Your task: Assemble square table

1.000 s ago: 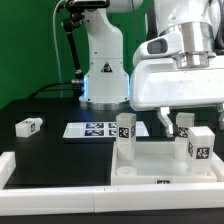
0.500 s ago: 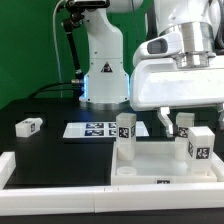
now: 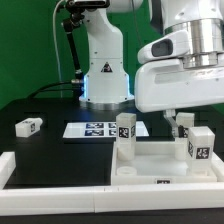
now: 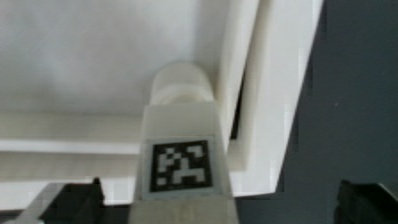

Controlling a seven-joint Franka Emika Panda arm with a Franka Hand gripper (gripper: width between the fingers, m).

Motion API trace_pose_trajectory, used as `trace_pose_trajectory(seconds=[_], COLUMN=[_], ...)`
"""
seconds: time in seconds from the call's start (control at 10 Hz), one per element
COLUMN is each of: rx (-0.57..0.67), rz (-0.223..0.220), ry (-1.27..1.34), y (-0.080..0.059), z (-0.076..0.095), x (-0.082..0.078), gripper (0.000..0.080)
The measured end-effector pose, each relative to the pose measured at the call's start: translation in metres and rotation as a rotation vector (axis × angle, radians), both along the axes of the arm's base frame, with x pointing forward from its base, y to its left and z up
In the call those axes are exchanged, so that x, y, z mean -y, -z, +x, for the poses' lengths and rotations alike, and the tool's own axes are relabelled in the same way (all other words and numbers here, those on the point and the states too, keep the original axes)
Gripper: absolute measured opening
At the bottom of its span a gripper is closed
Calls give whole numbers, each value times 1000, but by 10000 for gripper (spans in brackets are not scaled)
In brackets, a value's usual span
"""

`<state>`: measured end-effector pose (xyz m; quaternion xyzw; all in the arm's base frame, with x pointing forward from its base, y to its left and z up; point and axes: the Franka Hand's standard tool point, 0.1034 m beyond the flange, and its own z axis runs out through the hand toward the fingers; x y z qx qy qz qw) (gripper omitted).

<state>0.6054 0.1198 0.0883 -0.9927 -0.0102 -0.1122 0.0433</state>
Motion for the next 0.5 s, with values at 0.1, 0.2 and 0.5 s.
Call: trace_pose_trajectory(seconds=[0.1, 0.2, 0.5], rx=[-52, -131, -198], rz=[9, 5, -1], ry=[-1, -21, -40], y=[-3, -3, -5], z=[7, 8, 12], x=[-1, 2, 11], gripper=[649, 649, 649])
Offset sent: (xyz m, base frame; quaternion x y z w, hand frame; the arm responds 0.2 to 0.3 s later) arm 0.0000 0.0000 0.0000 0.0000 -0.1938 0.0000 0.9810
